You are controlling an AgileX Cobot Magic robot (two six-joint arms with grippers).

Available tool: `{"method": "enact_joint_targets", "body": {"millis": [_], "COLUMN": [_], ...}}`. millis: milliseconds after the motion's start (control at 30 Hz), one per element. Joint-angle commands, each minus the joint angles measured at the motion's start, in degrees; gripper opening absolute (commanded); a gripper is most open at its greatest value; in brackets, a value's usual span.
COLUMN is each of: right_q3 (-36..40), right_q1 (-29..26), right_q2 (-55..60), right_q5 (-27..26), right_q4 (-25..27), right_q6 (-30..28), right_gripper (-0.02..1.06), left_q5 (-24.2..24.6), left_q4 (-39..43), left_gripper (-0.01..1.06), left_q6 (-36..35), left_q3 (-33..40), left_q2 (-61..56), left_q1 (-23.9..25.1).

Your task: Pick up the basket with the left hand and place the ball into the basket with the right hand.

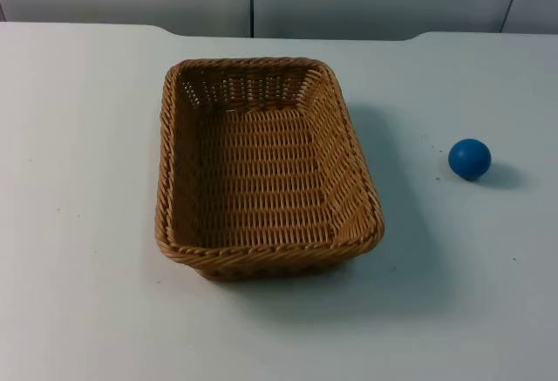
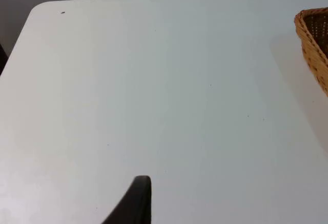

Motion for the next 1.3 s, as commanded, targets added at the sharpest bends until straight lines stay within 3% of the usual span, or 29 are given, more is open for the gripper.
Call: {"method": "enact_joint_targets", "body": {"millis": [0,233,967,1267], "right_q3": [0.29,0.29,0.29,0.03], "right_q1": [-0.03,-0.03,-0.03,2.83], "right_q2": [-0.22,-0.22,-0.22,-0.22], "right_q5": [-0.12,-0.33,-0.72,-0.84], "right_q4": [0.0,5.45,2.74,3.79], "right_q6": [0.22,0.06,0.06,0.16], "right_gripper": [1.01,1.01,1.01,1.01], "left_q5": [-0.24,-0.24,-0.24,-0.34], "left_q4": [0.2,0.2,0.2,0.71], "left_gripper": [1.05,1.05,1.05,1.05], "left_q6": [-0.19,-0.19,-0.29,-0.25], "left_q3": [0.09,0.09,0.09,0.09], "left_q2": [-0.29,-0.29,-0.29,-0.29], "left_q1": [0.22,0.22,0.22,-3.19]}}
